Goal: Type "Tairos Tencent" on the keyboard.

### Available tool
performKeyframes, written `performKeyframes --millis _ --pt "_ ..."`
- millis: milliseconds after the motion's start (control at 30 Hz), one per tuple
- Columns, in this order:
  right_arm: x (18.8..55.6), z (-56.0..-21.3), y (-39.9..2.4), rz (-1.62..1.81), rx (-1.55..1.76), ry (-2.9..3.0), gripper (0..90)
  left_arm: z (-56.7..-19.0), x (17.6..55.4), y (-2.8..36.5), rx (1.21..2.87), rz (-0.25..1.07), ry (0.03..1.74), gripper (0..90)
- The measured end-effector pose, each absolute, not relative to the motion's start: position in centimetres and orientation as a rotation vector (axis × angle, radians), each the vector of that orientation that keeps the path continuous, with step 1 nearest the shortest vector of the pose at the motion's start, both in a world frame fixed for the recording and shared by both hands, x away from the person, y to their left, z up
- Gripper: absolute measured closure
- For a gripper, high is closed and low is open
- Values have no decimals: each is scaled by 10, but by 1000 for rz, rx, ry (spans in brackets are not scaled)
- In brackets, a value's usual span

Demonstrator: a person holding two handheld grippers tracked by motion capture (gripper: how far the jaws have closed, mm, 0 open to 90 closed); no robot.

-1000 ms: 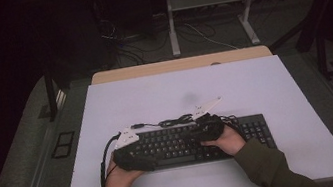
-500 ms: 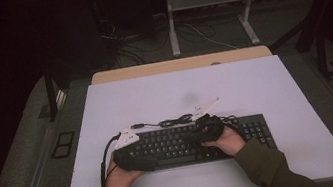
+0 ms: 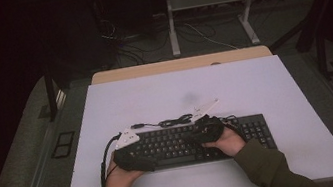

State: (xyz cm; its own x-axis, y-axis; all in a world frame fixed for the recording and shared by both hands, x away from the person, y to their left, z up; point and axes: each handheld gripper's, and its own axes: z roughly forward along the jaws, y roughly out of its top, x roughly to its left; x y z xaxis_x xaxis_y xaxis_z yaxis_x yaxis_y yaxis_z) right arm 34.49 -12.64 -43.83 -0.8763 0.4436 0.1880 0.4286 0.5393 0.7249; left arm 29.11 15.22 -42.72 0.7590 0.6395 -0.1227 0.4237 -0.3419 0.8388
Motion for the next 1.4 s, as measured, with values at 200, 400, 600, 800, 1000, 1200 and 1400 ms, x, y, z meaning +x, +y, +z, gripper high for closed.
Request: performKeyframes --millis 200,400,600,800,1000,1200,1400 --pt "345 -438 -127 1281 776 2741 894 -428 291 152 1988 280 804 0" --pt "345 -436 -128 1309 793 2732 894 -427 291 152 1988 281 804 0" --pt "345 -432 -130 1328 791 2716 894 -427 291 152 1987 280 804 0" --pt "345 -428 -133 1364 802 2691 845 -427 291 153 1986 281 803 0" --pt "346 -423 -137 1418 804 2649 651 -427 291 153 1987 281 803 0" --pt "347 -421 -140 1458 815 2613 456 -427 291 153 1990 280 802 0" --pt "349 -422 -142 1481 825 2574 325 -426 293 152 1997 289 805 0"
